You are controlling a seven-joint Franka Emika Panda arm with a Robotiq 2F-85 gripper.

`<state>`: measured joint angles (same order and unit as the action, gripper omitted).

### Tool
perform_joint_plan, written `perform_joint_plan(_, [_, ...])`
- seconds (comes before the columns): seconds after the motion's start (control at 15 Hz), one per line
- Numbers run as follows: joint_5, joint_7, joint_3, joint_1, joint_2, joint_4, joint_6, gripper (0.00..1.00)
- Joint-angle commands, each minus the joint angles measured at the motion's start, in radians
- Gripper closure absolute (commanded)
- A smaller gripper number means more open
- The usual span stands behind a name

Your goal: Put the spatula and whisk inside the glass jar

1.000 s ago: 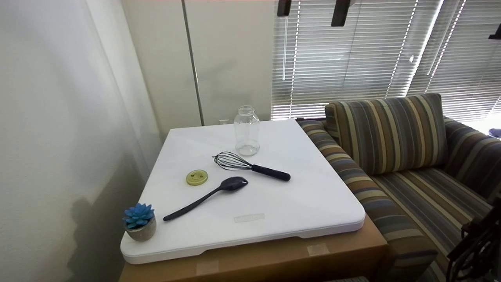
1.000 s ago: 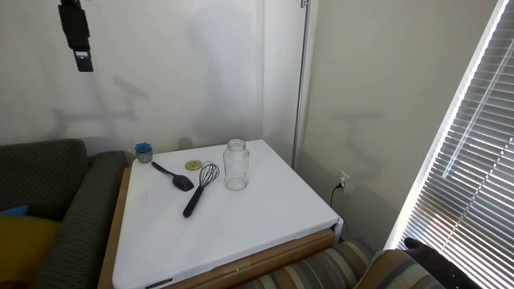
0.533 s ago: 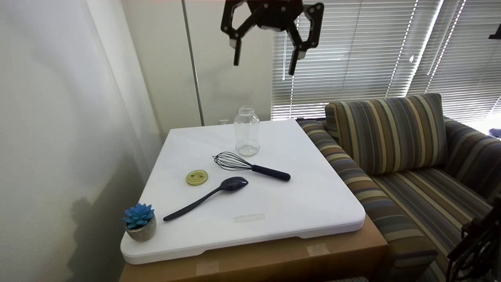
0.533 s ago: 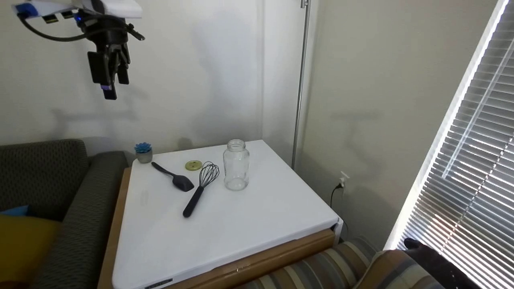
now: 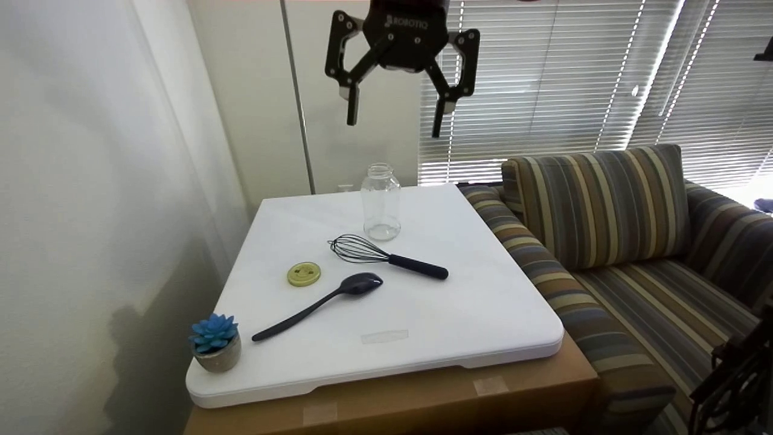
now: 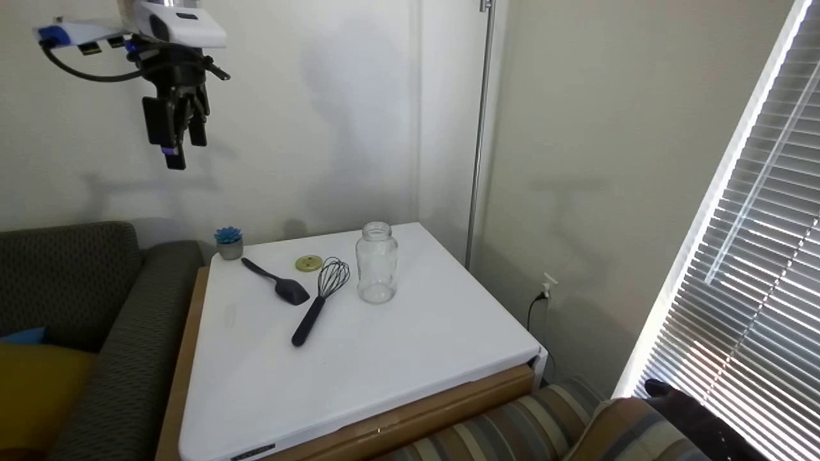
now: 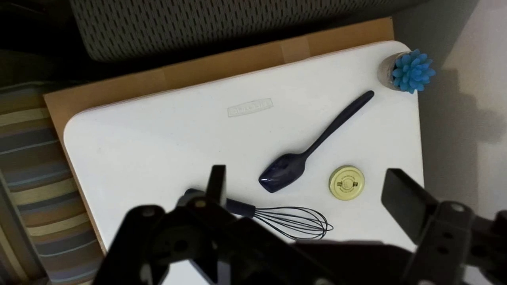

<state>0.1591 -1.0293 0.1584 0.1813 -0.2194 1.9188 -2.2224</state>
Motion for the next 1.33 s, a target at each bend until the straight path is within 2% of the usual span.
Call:
perform_joint_plan(0.0, [-0.093, -0.049, -0.011, 0.056, -0.031, 0.036, -0.053, 0.00])
perform_joint_plan(0.4, [-0.321, -0.250, -0.039, 0.148, -0.111, 0.085, -0.142, 0.00])
perform_joint_plan(0.53, [-0.335, -0.308, -0.049, 0.159, -0.139, 0.089, -0.133, 0.00])
perform_joint_plan(0.8, [-0.316, -0.536, -0.093, 0.172, -0.183, 0.084, -0.167, 0.00])
perform_joint_plan(0.87, [-0.313, -0.460, -0.068, 0.164, -0.168, 0.079, -0.134, 0.00])
perform_joint_plan(1.07, [-0.314, -0.519, -0.082, 0.163, -0.182, 0.078, -0.144, 0.00])
perform_joint_plan(1.27, [-0.412, -0.737, -0.139, 0.218, -0.160, 0.077, -0.195, 0.00])
